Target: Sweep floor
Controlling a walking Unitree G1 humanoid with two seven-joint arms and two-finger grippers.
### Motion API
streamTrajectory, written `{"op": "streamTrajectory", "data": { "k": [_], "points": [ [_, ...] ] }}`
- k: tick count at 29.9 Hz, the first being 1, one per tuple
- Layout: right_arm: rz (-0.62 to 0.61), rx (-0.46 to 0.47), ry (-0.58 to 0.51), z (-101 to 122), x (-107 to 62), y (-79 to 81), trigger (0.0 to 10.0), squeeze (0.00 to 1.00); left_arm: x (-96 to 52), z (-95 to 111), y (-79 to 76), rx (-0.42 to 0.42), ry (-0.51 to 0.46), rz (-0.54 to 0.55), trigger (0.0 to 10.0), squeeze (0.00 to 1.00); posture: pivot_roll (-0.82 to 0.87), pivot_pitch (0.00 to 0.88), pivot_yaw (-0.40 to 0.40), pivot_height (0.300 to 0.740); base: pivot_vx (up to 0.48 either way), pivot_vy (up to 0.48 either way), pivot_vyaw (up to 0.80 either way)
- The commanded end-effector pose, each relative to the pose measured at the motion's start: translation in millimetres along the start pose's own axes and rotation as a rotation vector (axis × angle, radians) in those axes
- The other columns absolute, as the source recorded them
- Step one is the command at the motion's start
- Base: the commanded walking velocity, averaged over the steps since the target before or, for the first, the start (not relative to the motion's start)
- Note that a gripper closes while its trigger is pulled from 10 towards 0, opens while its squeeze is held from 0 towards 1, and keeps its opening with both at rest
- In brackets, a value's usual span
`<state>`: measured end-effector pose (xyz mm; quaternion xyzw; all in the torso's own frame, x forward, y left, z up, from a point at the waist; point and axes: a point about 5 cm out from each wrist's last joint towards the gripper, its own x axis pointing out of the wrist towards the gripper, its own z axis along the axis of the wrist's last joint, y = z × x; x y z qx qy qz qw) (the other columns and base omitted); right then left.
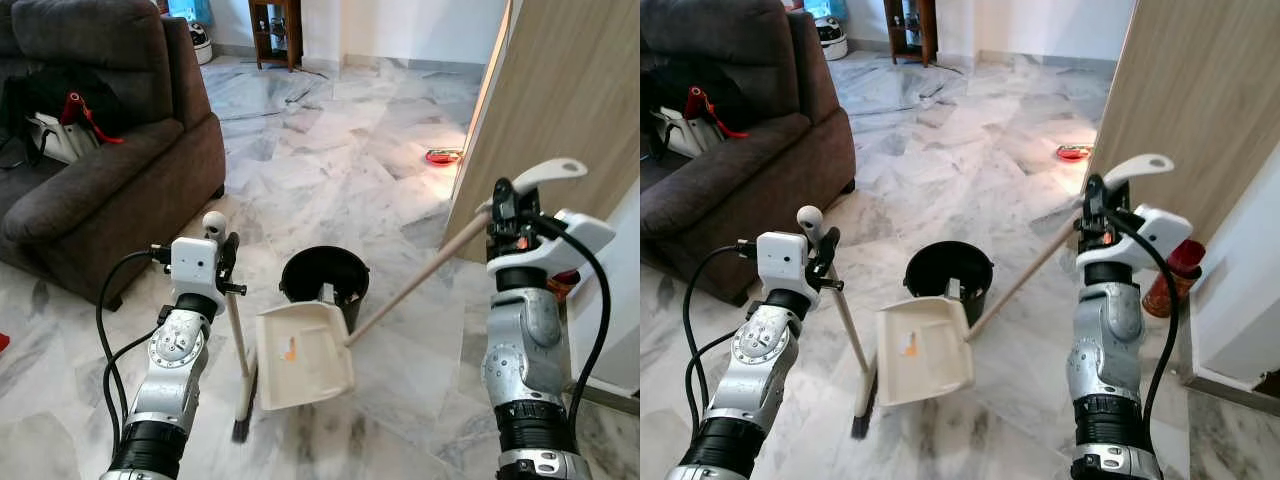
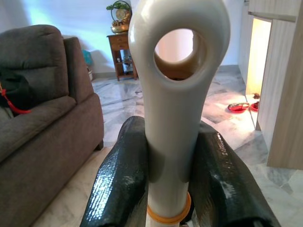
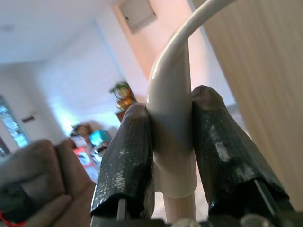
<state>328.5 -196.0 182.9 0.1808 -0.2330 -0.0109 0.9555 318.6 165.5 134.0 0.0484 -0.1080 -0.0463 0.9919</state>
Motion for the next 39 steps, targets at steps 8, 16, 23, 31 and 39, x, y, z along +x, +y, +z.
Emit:
{"op": "streamTrajectory", "data": {
  "k": [8, 16, 23, 31, 39],
  "points": [
    [0.049, 0.084, -0.15, 34.8, 21.4, 22.2, 10.0, 0.0, 3.5, 7.1, 2.9, 0.008, -0.033, 0.004, 10.0, 0.0, 0.06, 0.0, 0.055, 0.74, 0.0, 0.0, 0.0],
    [0.044, 0.086, -0.189, 46.7, 26.0, 25.9, 10.0, 0.0, 3.8, 7.3, 3.4, 0.008, -0.033, 0.007, 10.0, 0.0, 0.06, 0.0, 0.058, 0.74, 0.0, 0.0, 0.0],
    [0.045, 0.105, -0.122, 33.9, 23.6, 30.2, 10.0, 0.0, 2.9, 6.8, -0.8, 0.034, -0.032, -0.017, 10.0, 0.0, 0.06, 0.009, 0.055, 0.74, 0.208, 0.0, -0.07],
    [0.057, 0.125, -0.117, 31.7, 22.4, 34.0, 10.0, 0.0, 3.2, 6.8, 0.3, 0.034, -0.032, -0.012, 10.0, 0.0, 0.06, 0.013, 0.054, 0.74, 0.241, 0.0, -0.46],
    [0.052, 0.135, -0.099, 27.3, 21.8, 34.7, 10.0, 0.0, 3.8, 8.1, 0.6, 0.035, -0.036, -0.01, 10.0, 0.0, 0.06, 0.02, 0.052, 0.74, 0.241, 0.0, 0.0]
  ]
}}
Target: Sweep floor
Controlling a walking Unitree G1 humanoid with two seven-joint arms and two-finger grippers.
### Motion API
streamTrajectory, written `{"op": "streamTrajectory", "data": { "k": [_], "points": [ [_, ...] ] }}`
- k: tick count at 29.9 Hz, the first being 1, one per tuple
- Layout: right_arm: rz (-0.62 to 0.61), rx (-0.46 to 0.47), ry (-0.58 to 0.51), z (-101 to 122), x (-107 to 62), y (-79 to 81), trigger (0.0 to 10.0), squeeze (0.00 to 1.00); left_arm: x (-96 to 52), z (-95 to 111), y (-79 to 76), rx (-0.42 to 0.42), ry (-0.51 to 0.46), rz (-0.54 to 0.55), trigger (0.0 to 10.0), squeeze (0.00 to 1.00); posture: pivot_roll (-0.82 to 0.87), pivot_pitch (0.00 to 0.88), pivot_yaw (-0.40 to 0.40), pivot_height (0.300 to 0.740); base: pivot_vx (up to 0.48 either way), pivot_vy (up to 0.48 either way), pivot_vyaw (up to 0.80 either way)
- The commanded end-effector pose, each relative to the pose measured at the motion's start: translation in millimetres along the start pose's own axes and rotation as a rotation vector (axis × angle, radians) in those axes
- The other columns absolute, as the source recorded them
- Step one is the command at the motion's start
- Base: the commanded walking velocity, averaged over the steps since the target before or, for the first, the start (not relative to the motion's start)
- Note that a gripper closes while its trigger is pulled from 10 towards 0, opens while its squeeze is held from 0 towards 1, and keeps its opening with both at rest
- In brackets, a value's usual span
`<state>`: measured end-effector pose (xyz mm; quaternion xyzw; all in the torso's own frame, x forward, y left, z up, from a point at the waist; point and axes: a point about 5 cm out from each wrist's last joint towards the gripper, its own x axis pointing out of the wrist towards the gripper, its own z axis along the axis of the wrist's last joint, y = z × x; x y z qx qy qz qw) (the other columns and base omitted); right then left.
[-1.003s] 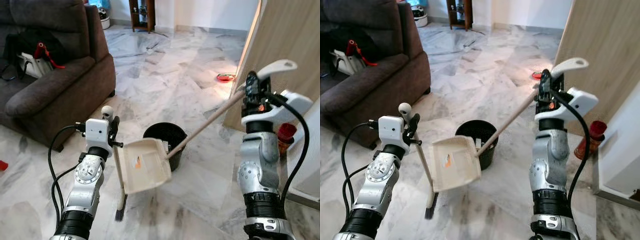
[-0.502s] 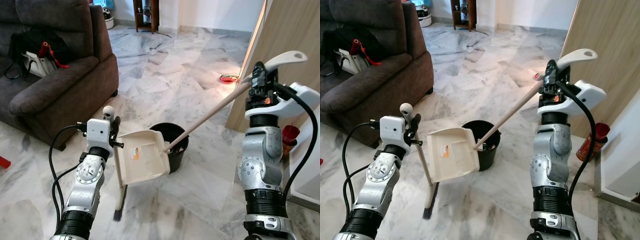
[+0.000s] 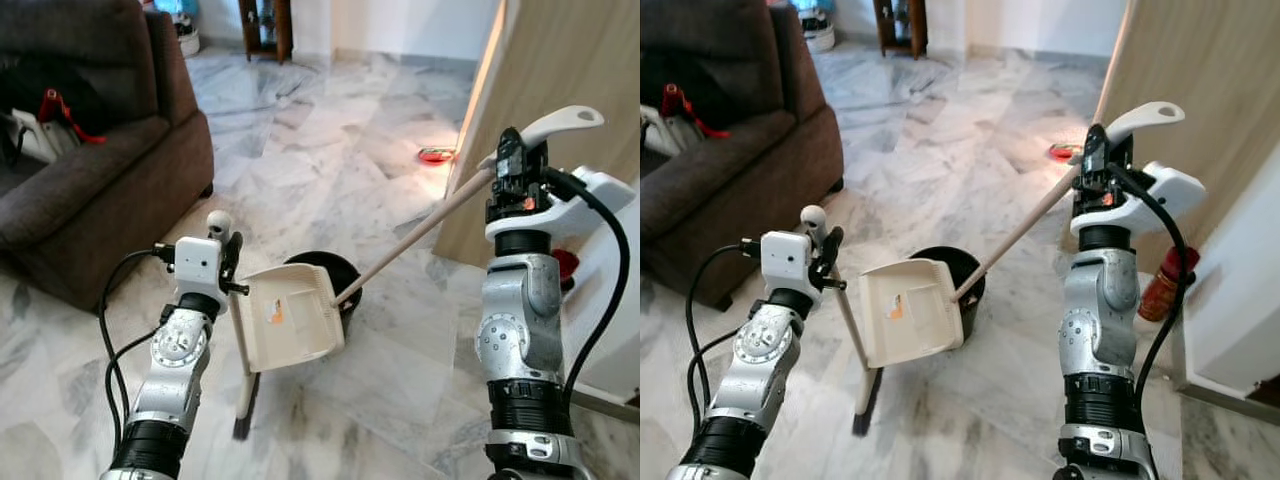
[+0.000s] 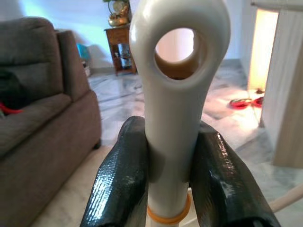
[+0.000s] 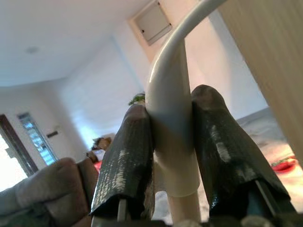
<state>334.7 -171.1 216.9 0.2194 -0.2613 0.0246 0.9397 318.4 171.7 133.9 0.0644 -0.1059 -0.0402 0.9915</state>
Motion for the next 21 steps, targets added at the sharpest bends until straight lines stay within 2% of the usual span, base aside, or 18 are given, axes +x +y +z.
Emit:
{"op": "streamTrajectory", "data": {
  "k": [1, 21],
  "points": [
    [-0.006, 0.036, -0.053, 10.3, 4.4, 0.7, 10.0, 0.0, 4.6, 9.0, -5.3, 0.002, -0.042, -0.017, 10.0, 0.0, 0.06, 0.02, 0.052, 0.74, 0.24, 0.0, 0.0],
    [-0.014, 0.04, -0.052, 10.1, 4.1, 0.3, 10.0, 0.0, 4.9, 10.1, -3.7, -0.001, -0.047, -0.009, 10.0, 0.0, 0.07, 0.034, 0.049, 0.74, 0.23, 0.0, 0.0]
  ]
}}
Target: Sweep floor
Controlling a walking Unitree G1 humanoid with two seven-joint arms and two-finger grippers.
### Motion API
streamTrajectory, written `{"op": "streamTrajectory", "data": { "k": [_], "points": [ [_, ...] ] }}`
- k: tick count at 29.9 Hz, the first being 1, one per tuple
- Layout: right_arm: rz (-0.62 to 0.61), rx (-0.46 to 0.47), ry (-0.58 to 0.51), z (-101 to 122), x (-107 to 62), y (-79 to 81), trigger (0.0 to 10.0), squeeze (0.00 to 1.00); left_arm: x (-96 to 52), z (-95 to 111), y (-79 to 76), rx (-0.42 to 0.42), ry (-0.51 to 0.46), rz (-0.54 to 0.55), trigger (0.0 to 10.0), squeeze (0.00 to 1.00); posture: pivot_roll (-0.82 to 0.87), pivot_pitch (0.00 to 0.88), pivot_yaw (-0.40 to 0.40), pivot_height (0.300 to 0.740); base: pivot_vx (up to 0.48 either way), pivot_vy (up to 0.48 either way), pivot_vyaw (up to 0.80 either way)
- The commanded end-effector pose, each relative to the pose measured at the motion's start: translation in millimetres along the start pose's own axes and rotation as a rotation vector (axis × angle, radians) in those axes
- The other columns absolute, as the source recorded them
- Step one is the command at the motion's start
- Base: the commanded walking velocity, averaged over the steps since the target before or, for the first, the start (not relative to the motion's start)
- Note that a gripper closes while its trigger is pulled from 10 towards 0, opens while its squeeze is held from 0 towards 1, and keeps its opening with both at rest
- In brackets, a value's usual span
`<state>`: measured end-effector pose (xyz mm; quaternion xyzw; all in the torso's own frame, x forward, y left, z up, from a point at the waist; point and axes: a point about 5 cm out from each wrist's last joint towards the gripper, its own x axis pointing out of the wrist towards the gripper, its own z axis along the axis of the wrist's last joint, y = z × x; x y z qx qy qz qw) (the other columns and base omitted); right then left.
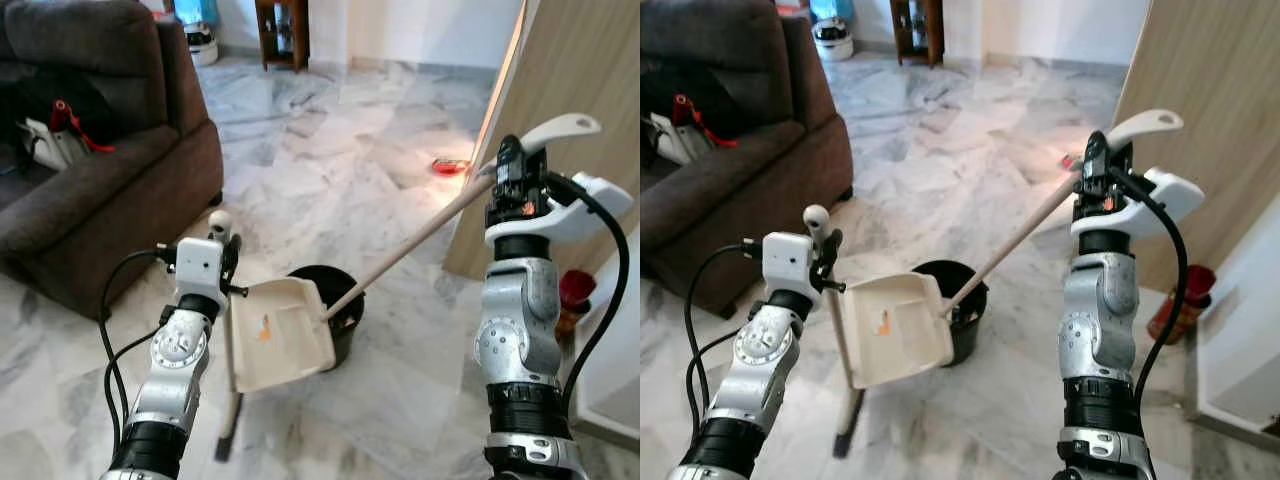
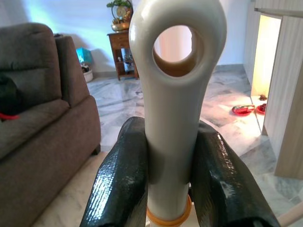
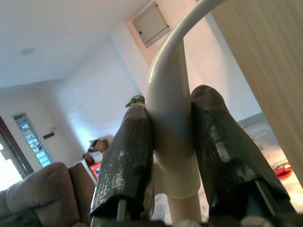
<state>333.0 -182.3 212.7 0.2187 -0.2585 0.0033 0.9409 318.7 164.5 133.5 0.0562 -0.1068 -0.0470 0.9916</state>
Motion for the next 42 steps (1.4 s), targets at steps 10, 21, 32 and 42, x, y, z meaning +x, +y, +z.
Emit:
{"op": "streamTrajectory", "data": {
  "k": [10, 21, 32, 42],
  "points": [
    [0.034, 0.057, -0.043, 7.8, 6.9, 13.1, 10.0, 0.0, 4.2, 10.2, 3.3, 0.016, -0.046, 0.005, 10.0, 0.0, 0.06, 0.04, 0.047, 0.74, 0.246, 0.0, 0.0],
    [0.036, 0.057, -0.04, 7.6, 7.2, 13.8, 10.0, 0.0, 4.5, 10.4, 3.5, 0.016, -0.046, 0.007, 10.0, 0.0, 0.06, 0.044, 0.047, 0.74, 0.288, 0.0, 0.0],
    [0.043, 0.061, -0.03, 6.0, 6.5, 15.4, 10.0, 0.0, 5.1, 10.7, 4.2, 0.016, -0.047, 0.008, 10.0, 0.0, 0.07, 0.05, 0.046, 0.74, 0.301, 0.0, 0.0],
    [0.045, 0.062, -0.029, 5.9, 6.4, 16.0, 10.0, 0.0, 4.8, 10.9, 4.4, 0.014, -0.048, 0.009, 10.0, 0.0, 0.07, 0.05, 0.047, 0.74, 0.302, 0.0, 0.0]
  ]
}}
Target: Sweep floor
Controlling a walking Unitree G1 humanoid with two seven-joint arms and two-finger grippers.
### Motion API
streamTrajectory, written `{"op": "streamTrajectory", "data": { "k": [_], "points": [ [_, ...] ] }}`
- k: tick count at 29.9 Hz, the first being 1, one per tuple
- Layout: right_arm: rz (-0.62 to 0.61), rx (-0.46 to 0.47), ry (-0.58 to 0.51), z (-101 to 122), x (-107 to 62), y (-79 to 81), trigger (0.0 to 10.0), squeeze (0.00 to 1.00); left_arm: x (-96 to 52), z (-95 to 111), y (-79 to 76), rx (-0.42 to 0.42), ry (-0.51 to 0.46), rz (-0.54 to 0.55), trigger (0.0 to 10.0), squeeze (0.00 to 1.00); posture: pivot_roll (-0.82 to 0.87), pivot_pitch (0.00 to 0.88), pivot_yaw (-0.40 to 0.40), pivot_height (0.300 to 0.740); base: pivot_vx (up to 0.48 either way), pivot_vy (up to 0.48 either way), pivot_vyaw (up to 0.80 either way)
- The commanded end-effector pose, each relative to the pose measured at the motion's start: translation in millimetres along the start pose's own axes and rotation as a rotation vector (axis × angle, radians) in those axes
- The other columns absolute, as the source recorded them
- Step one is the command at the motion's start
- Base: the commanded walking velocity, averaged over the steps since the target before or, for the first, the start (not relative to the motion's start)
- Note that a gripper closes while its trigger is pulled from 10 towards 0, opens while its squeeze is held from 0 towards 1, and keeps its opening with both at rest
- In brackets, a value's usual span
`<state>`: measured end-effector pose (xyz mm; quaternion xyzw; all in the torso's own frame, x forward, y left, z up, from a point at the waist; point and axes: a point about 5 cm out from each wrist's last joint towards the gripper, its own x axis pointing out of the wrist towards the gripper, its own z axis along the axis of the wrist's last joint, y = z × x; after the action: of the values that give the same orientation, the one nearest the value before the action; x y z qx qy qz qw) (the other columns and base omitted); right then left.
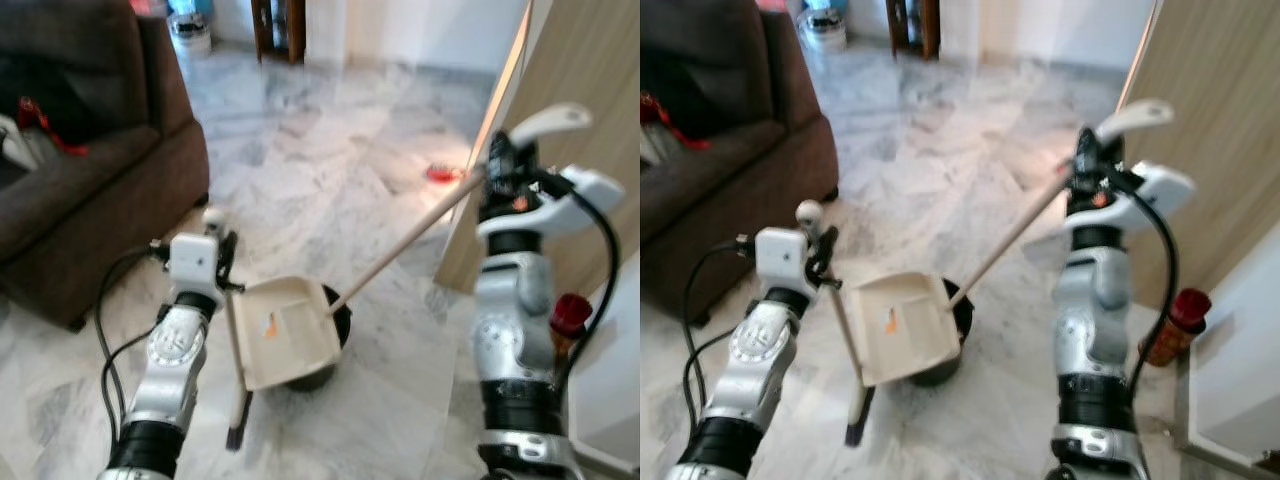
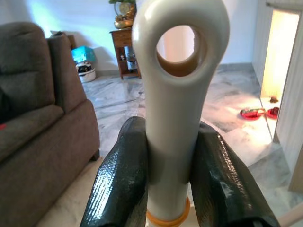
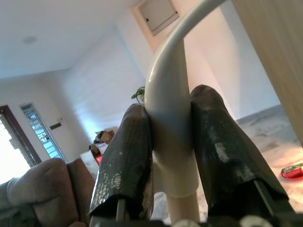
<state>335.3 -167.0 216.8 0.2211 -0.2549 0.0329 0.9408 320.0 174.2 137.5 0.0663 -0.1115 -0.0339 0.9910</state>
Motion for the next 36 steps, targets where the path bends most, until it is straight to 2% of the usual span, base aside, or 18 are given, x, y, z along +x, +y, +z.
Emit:
{"op": "streamTrajectory", "data": {
  "k": [1, 36],
  "points": [
    [-0.007, 0.04, -0.05, 10.2, 3.7, 0.7, 10.0, 0.0, 3.5, 8.4, -5.7, -0.01, -0.041, -0.015, 10.0, 0.0, 0.07, 0.049, 0.047, 0.74, 0.304, 0.0, 0.0],
    [0.004, 0.047, -0.052, 10.3, 2.2, 3.2, 10.0, 0.0, 2.4, 8.0, -6.6, -0.011, -0.042, -0.029, 10.0, 0.0, 0.07, 0.025, 0.055, 0.74, 0.303, 0.0, 0.0]
  ]
}}
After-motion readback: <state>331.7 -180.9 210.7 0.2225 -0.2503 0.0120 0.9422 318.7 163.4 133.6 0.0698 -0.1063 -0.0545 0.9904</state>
